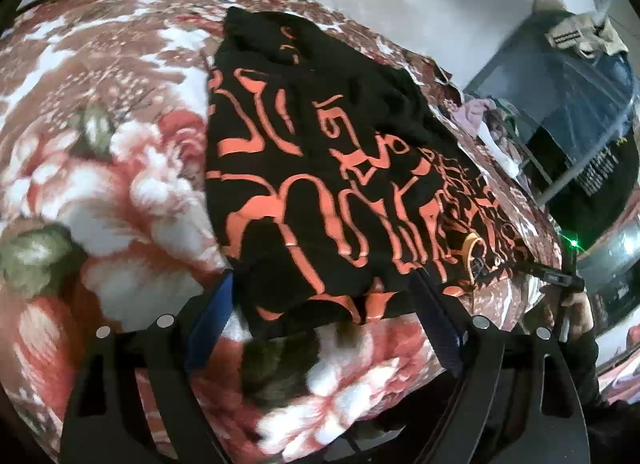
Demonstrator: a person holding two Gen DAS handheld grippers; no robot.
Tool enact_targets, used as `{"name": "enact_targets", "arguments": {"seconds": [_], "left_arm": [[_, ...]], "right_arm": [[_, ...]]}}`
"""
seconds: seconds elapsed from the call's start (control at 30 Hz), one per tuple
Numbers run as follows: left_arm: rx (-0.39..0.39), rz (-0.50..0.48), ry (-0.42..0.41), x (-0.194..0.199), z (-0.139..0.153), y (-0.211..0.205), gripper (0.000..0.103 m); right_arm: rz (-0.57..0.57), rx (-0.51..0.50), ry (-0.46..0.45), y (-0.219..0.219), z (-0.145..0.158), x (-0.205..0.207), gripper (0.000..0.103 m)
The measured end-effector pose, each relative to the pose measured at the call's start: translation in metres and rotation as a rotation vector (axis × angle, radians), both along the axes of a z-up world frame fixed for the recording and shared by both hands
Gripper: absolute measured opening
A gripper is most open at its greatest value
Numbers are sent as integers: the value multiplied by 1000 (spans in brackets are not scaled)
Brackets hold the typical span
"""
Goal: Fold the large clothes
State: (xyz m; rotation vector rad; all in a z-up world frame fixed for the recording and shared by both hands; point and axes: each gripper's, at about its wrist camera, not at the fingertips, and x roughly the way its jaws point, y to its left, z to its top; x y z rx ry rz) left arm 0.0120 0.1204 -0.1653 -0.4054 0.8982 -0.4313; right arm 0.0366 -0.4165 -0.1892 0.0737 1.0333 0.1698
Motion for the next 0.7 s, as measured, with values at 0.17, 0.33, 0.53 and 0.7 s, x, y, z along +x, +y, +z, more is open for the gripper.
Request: {"name": "enact_targets", "arguments": {"seconds": [0.17,0.33,0.53,0.7], "left_arm": [[-103,-51,-10,0,3,-1,83],[-129,6,46,12,-15,12,74],[-94,-1,65,15,-20,13,25],[-99,-34,11,8,-3,7,16]], "right_arm": [[67,68,-43,18,20,-1,98],[44,53,13,20,8,23,82],[1,43,4,8,9,26,18],[33,41,-39,8,18,8,9]]}}
